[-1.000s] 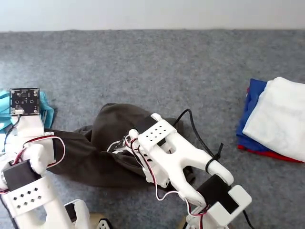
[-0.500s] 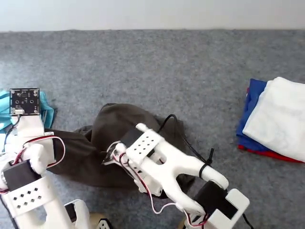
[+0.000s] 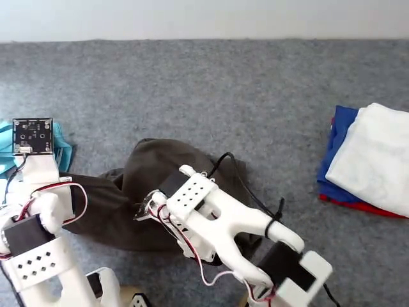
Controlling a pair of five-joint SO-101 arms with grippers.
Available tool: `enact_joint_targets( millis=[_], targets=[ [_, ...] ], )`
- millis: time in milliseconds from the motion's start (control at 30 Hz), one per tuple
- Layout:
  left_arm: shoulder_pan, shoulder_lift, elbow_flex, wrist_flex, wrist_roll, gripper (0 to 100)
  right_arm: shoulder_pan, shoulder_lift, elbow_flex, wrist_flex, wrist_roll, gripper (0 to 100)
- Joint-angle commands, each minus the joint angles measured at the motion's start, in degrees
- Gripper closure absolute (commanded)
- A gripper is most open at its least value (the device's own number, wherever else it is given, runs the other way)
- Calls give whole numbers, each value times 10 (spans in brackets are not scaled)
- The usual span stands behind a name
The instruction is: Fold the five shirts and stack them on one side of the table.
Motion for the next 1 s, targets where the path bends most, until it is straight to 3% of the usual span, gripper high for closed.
enact_joint_targets(
  millis=[0,200,400,967],
  targets=[
    [4,-3,-1,-10,-3,985,32,16,-18,22,-4,776],
    [4,-3,-1,-10,-3,985,67,34,-17,22,-4,782],
    [4,-3,-1,-10,-3,985,46,40,-18,22,-4,905],
    [4,-2,-1,-10,-3,985,37,125,-15,-24,-4,853]
  ],
)
